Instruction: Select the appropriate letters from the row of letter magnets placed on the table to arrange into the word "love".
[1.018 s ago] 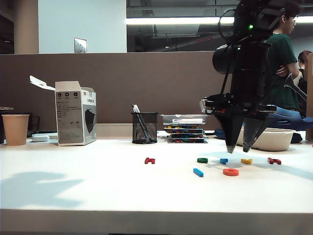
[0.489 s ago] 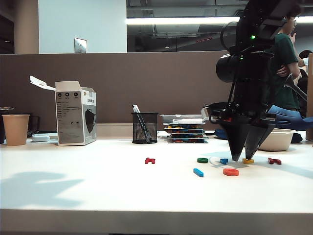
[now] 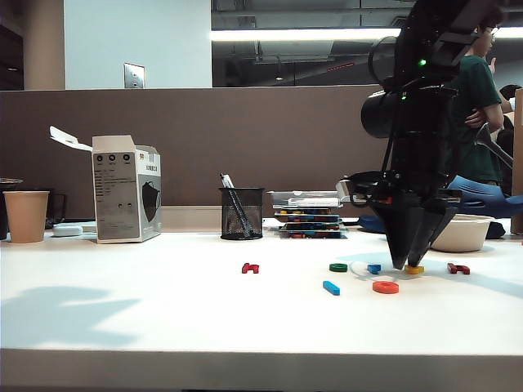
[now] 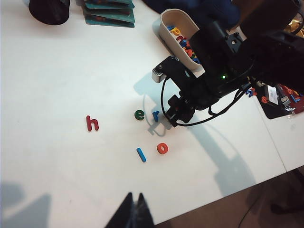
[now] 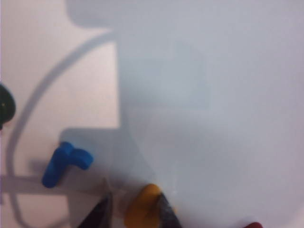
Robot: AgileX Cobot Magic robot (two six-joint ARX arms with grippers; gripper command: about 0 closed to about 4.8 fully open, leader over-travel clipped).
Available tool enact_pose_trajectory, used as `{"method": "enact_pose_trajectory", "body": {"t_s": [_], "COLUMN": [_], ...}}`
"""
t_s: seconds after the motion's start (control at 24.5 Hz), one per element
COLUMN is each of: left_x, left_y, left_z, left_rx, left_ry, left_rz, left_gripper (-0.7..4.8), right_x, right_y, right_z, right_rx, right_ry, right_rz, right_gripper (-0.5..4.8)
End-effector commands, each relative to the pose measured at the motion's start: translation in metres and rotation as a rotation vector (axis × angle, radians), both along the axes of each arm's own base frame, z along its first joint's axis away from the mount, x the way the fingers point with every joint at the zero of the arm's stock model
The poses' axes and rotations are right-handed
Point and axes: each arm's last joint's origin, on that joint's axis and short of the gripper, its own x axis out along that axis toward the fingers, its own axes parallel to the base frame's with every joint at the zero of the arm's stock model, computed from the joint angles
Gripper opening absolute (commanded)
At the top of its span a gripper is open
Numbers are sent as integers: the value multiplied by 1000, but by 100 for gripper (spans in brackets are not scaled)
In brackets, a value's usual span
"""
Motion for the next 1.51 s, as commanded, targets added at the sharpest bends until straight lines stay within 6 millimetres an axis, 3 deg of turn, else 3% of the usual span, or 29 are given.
{"method": "enact_pose_trajectory", "body": {"t_s": [0.04, 0.12, 0.24, 0.37, 0.53, 0.61, 1.14, 1.51], "left_x": [-1, -1, -1, -1, -1, -1, -1, -1], "left_y": [0, 0, 0, 0, 0, 0, 0, 0], "left_z": [2, 2, 2, 2, 2, 2, 2, 2], "left_rx": [-7, -7, -7, -7, -7, -7, -7, -7], "left_ry": [-14, -14, -14, -14, -14, -14, -14, -14], "left_rz": [-1, -1, -1, -1, -1, -1, -1, -1], "left_gripper": [-5, -5, -5, -5, -5, -5, -5, -5], "right_x": [0, 0, 0, 0, -1, -2, -10, -17], "right_y": [0, 0, 0, 0, 0, -1, 0, -4], "right_z": [2, 2, 1, 1, -4, -7, -8, -7], "right_rx": [2, 2, 1, 0, -7, -13, 64, 26], "right_ry": [-2, -1, 1, 4, 30, 55, 166, 170], "right_rz": [1, 1, 1, 1, 1, 1, -21, -74], "right_gripper": [126, 93, 91, 39, 38, -5, -5, -5]}}
